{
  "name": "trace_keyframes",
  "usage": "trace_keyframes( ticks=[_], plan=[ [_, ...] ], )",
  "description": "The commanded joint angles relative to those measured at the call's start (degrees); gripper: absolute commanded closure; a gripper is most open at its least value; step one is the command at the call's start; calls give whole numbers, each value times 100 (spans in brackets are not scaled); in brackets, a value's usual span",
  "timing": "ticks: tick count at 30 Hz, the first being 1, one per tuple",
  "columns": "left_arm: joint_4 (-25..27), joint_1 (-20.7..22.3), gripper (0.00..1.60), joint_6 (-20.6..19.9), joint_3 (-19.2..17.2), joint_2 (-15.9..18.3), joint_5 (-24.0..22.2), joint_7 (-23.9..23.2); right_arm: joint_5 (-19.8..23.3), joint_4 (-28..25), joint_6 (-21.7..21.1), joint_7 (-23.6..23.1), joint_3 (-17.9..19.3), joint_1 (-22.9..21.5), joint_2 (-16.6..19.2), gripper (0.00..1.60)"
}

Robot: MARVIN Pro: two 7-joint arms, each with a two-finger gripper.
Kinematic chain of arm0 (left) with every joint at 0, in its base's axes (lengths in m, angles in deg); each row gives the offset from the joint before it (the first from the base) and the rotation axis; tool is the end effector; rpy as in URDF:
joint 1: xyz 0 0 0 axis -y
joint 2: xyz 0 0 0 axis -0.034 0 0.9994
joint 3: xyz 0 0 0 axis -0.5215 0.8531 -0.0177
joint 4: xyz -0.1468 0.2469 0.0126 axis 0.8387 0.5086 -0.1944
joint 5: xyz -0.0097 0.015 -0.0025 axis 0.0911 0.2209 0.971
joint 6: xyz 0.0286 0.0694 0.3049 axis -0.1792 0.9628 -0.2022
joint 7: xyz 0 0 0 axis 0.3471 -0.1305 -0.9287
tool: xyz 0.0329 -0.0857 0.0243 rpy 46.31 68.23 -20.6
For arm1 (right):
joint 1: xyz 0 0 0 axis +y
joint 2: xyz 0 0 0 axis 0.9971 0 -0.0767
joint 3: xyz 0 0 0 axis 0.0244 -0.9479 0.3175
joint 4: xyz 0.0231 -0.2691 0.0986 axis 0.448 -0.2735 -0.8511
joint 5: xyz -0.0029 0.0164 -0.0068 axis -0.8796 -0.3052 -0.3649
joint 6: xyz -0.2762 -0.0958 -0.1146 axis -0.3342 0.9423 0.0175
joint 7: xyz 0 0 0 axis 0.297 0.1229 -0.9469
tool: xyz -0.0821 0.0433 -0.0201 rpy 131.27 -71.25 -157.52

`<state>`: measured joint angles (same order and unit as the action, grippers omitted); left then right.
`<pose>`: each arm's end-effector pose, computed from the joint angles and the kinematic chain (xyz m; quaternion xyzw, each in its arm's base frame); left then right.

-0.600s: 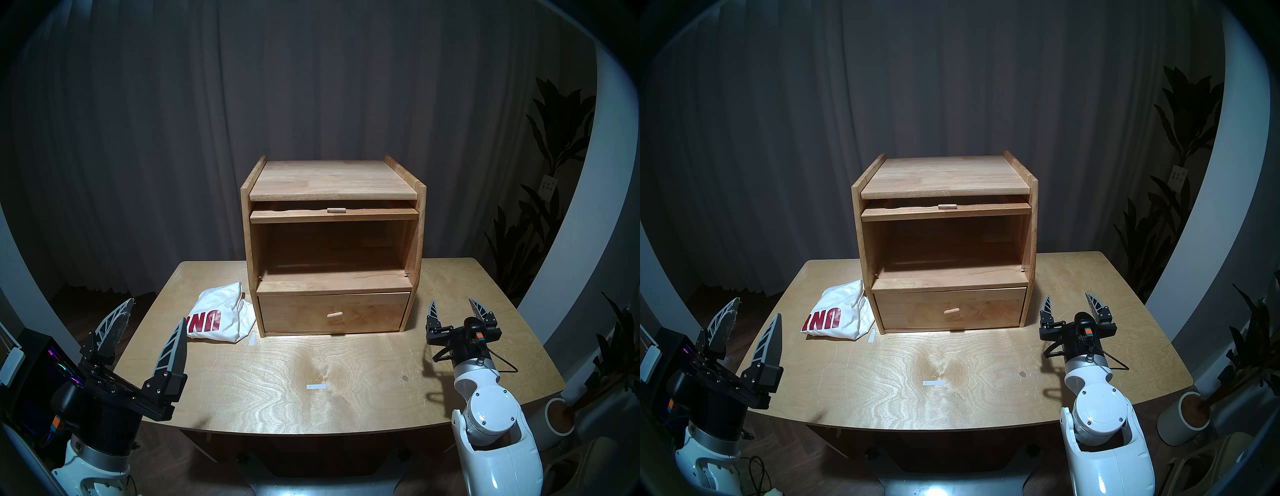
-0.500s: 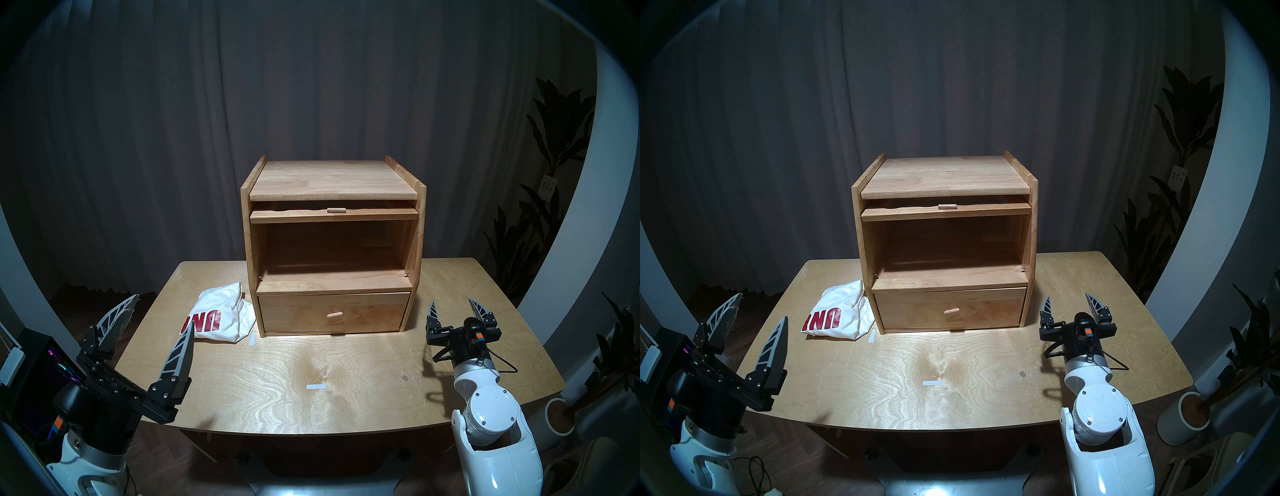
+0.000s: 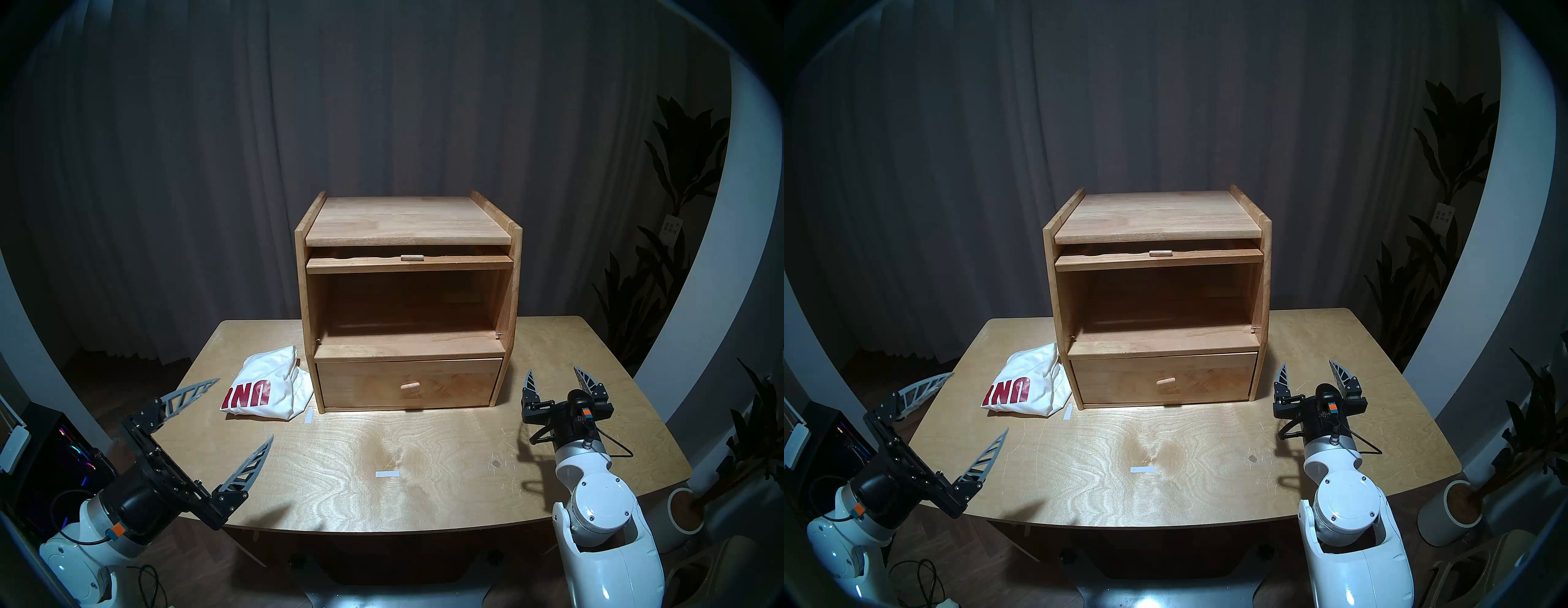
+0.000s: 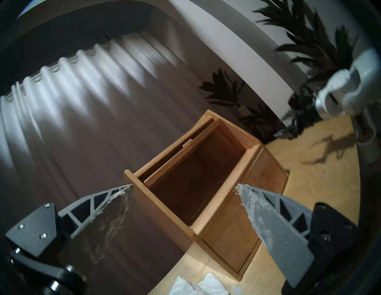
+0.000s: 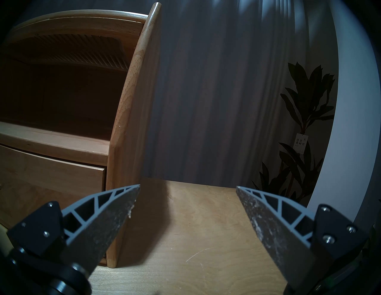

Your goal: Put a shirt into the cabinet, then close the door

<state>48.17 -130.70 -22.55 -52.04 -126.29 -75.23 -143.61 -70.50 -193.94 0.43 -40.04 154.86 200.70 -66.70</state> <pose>0.1665 0.1000 -0.2026 -0.4763 0.4630 -0.7448 0.0634 0.3015 -0.0595 -0.2915 0.6929 0.0231 0.7096 0.1262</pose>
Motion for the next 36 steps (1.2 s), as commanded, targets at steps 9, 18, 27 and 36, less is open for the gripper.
trace_keyframes(
  ticks=[9, 18, 27, 36],
  plan=[
    [-543, 1103, 0, 780, 487, 261, 2267, 733, -6, -155, 39, 1, -5, -26, 9, 0],
    [-893, 1711, 0, 1147, 447, 89, 3922, 1157, -6, -169, 38, 2, -5, -18, 9, 0],
    [-1430, 1437, 0, 163, 228, -396, 3871, 1895, -5, -178, 35, 2, -5, -12, 10, 0],
    [-1217, 1127, 0, -363, -246, -701, 4616, 2395, -5, -215, 26, -2, -4, 12, 12, 0]
  ],
)
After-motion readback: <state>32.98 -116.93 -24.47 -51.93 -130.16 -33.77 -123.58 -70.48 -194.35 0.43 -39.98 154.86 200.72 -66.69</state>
